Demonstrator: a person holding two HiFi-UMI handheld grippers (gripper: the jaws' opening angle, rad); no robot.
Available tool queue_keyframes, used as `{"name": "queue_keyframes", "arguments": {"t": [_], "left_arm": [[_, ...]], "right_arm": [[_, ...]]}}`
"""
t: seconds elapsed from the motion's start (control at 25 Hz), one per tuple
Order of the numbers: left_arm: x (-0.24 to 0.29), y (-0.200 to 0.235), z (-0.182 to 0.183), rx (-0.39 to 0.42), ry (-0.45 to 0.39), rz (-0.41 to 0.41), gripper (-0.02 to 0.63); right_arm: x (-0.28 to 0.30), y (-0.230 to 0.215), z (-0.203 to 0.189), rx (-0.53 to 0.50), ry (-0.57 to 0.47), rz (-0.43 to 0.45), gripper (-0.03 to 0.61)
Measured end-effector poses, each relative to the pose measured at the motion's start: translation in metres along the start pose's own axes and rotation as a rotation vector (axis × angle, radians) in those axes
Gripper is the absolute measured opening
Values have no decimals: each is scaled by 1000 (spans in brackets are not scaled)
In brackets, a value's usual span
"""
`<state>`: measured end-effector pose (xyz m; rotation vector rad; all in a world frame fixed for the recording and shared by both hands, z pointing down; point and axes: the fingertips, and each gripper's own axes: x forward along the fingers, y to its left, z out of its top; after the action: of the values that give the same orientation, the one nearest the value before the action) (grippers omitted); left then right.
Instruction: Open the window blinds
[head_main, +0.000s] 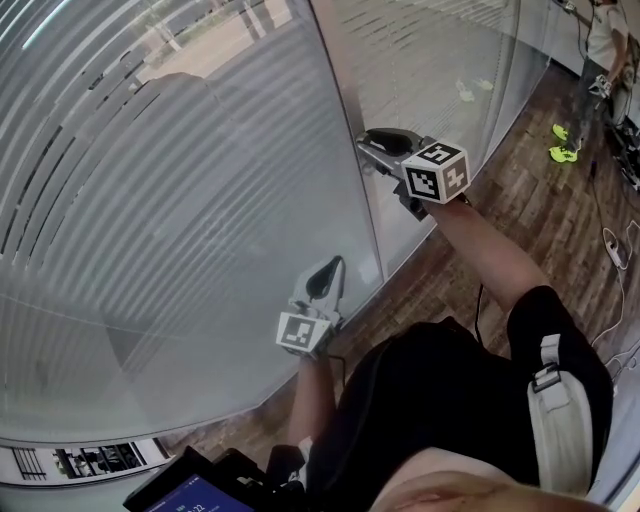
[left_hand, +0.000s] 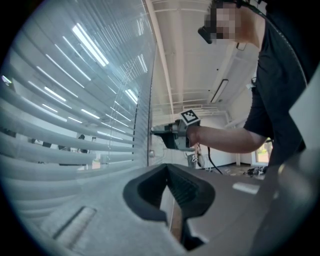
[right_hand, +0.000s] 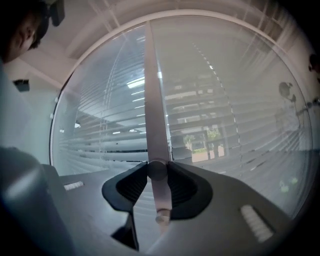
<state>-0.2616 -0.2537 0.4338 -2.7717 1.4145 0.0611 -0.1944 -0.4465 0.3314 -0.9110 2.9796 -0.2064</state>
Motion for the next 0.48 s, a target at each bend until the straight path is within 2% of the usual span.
{"name": "queue_keyframes", "arguments": {"t": [0.12, 0.32, 0.48], "left_arm": [[0, 1, 1, -6, -10, 2, 3], [-3, 2, -4, -1, 4, 9, 3], [-5, 0, 0, -6, -3, 5, 3]], "right_arm": [[0, -2, 2, 137, -31, 0, 130], [2, -4, -1, 180, -36, 0, 132], [0, -3, -1, 173, -38, -3, 132]]}}
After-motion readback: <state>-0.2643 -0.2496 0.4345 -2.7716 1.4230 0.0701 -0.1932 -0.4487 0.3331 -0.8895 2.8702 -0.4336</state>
